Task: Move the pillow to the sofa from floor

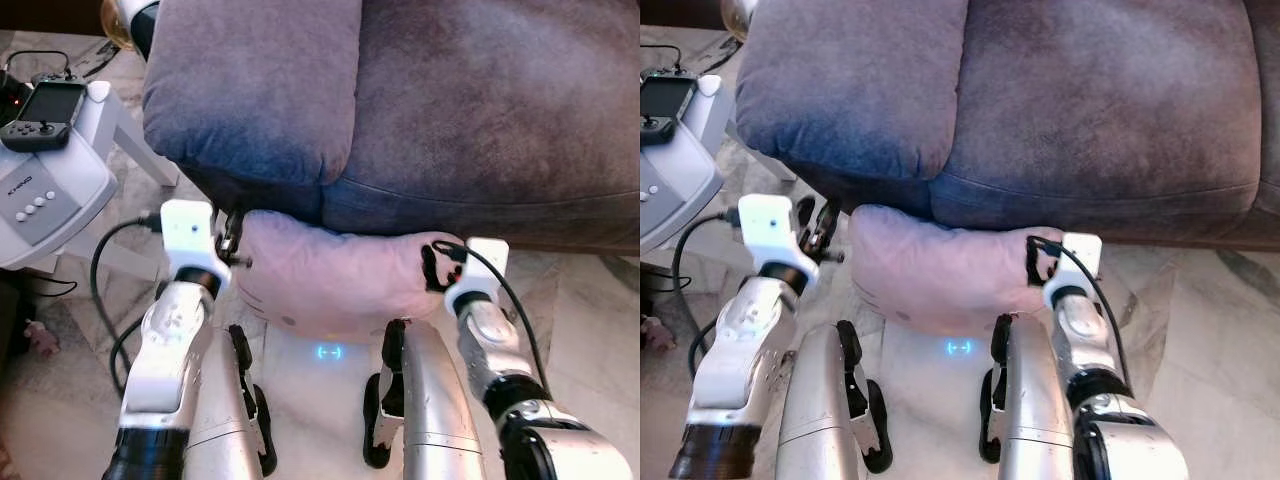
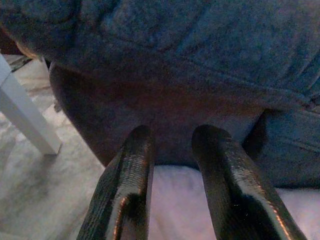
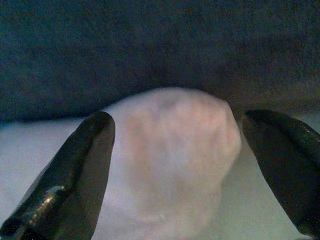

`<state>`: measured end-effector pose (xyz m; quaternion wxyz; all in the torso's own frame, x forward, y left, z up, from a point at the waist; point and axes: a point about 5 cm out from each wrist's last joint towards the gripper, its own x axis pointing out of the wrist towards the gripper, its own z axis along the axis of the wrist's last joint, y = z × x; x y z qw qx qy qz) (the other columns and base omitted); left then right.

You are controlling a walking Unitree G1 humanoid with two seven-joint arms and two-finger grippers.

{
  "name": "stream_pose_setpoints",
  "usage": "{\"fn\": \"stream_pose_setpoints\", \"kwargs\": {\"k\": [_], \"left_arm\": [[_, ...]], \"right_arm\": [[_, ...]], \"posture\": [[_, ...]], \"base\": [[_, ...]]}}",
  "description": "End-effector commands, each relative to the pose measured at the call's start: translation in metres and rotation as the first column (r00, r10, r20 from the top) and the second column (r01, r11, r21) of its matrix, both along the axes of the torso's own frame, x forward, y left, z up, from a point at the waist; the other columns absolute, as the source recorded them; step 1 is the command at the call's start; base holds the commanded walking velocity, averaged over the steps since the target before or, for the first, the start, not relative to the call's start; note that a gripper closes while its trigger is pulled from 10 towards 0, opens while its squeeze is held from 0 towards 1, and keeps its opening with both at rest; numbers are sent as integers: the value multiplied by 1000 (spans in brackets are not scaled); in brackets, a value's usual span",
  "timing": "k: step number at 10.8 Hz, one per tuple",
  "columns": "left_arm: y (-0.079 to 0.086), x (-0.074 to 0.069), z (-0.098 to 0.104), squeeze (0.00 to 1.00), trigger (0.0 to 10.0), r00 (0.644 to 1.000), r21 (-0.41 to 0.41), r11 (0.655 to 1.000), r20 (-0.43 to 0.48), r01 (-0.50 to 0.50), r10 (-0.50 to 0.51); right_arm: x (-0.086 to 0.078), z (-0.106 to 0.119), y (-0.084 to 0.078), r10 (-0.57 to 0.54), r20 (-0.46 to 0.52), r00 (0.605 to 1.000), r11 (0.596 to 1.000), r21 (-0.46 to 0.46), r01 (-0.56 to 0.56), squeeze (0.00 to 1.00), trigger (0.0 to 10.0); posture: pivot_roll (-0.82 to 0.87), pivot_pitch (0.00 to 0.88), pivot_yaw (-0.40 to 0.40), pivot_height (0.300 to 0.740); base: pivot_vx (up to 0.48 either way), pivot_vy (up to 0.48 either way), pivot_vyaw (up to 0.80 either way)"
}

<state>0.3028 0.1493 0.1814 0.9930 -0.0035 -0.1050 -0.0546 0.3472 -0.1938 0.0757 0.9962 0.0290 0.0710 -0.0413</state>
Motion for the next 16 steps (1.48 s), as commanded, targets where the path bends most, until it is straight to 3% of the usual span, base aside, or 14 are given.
{"fn": "stream_pose_setpoints", "kwargs": {"k": [1,4,8,13,16], "left_arm": [[7,2,-16,0,10000,999,-5,1000,-44,-26,26],[18,13,-46,0,10000,991,15,998,-117,-59,61],[22,21,-57,0,10000,991,9,995,-92,-101,101],[20,24,-60,0,10000,994,33,995,-54,-96,98],[16,34,-52,0,10000,996,41,996,-26,-85,86]], "right_arm": [[-5,-5,-2,-21,-3,1000,1000,1,21,0,10000],[-10,2,-4,-20,93,996,999,-37,24,0,10000],[-23,1,-5,-60,147,987,995,-65,70,0,10000],[-46,-5,2,-57,196,979,993,-90,76,0,10000],[-39,1,8,-62,206,977,992,-96,84,0,10000]], "posture": [[108,394,8,539],[84,249,-18,539],[55,98,-46,539],[33,28,-25,539],[41,27,-30,539]], "base": [[0,0,0],[0,0,0],[0,0,0],[0,0,0],[199,0,0]]}}
